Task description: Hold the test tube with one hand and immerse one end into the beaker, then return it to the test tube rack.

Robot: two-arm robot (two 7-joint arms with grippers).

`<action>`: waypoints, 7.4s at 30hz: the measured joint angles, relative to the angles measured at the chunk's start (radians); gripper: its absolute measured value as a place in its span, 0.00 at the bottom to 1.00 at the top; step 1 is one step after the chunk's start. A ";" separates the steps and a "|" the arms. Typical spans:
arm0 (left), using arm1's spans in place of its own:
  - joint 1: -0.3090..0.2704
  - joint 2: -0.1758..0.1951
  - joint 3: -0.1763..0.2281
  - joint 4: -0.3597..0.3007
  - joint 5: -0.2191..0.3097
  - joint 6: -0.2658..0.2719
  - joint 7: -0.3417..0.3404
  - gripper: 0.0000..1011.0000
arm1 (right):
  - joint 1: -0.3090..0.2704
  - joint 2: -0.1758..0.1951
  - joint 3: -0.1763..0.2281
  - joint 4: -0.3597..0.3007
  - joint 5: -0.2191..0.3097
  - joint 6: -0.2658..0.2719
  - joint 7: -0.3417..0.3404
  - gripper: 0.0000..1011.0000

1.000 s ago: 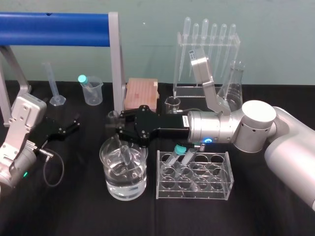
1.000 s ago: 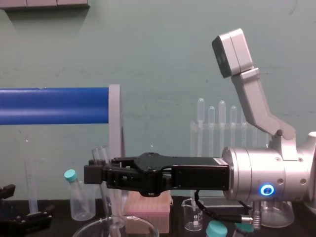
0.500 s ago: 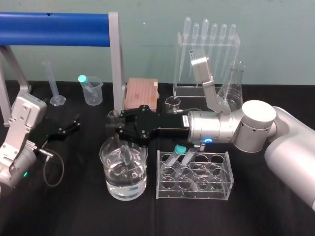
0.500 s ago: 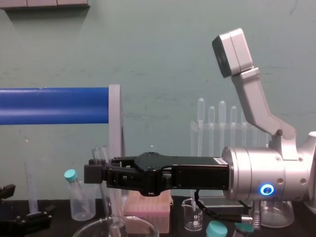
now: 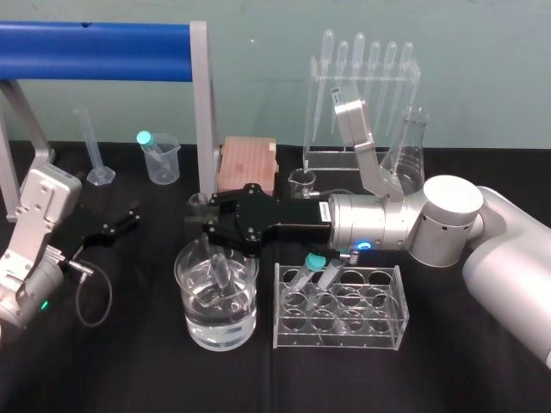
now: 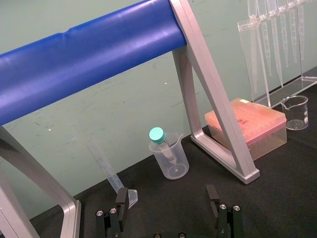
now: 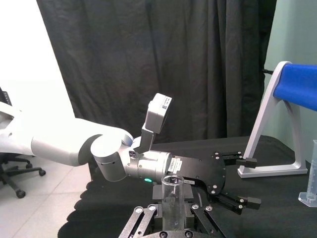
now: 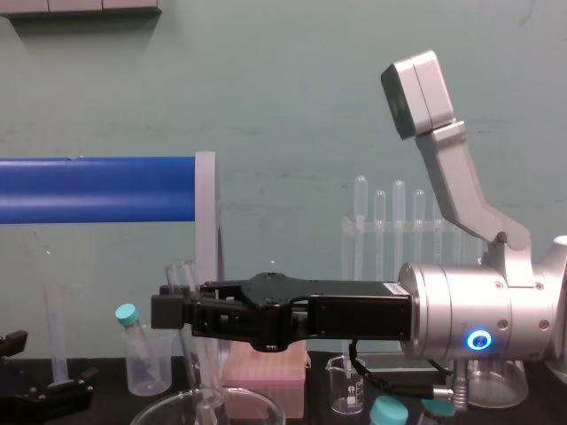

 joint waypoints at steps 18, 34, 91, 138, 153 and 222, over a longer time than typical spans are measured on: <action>0.000 0.000 0.000 0.000 0.000 0.000 0.000 0.99 | 0.000 0.000 0.000 0.000 0.000 0.000 0.000 0.23; 0.000 0.000 0.000 0.000 0.000 0.000 0.000 0.99 | 0.000 0.000 0.000 0.000 0.000 0.000 0.000 0.23; 0.000 0.000 0.000 0.000 0.000 0.000 0.000 0.99 | 0.000 0.000 0.000 0.000 0.000 0.000 0.000 0.23; 0.000 0.000 0.000 0.000 0.000 0.000 0.000 0.99 | 0.000 0.000 0.000 0.000 0.000 0.000 0.000 0.23; 0.000 0.000 0.000 0.000 0.000 0.000 0.000 0.99 | 0.000 0.000 0.000 0.000 0.000 0.000 0.000 0.23; 0.000 0.000 0.000 0.000 0.000 0.000 0.000 0.99 | -0.493 0.475 0.491 -0.730 0.143 -0.058 -0.472 0.23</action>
